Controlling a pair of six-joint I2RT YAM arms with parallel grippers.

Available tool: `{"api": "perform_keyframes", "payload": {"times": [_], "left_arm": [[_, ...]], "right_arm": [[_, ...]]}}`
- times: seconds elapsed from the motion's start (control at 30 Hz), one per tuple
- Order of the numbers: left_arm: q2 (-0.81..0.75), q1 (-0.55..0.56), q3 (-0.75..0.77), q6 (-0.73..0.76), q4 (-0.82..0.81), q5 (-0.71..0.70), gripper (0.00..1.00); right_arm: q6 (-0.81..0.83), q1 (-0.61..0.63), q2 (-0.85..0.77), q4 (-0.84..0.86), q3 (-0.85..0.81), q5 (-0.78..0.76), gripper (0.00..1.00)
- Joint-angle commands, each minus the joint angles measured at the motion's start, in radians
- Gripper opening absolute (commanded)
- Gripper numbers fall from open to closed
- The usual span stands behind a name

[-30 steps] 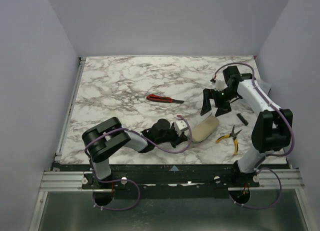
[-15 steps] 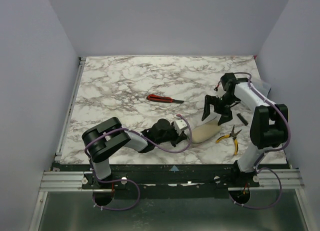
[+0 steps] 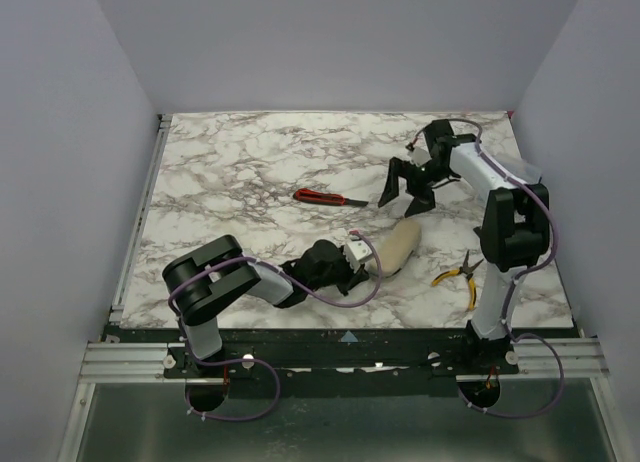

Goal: Open the umbrella

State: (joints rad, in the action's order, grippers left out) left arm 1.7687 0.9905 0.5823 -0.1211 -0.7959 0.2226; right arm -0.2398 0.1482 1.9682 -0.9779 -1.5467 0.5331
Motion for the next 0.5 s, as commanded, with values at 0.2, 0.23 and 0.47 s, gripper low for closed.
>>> {"api": "perform_keyframes", "payload": {"times": [0.2,0.23,0.47], "left_arm": [[-0.033,-0.007,-0.012,0.006,-0.017,-0.040,0.00],[-0.029,-0.007,-0.006,0.000,-0.020,-0.036,0.00],[-0.017,-0.008,0.020,-0.016,-0.025,-0.016,0.00]], "right_arm": [[0.031,0.049,-0.050,0.018,-0.146,-0.234,1.00],[0.024,0.048,-0.075,-0.006,-0.115,-0.296,1.00],[-0.006,0.019,-0.180,-0.079,0.135,-0.408,1.00]]}}
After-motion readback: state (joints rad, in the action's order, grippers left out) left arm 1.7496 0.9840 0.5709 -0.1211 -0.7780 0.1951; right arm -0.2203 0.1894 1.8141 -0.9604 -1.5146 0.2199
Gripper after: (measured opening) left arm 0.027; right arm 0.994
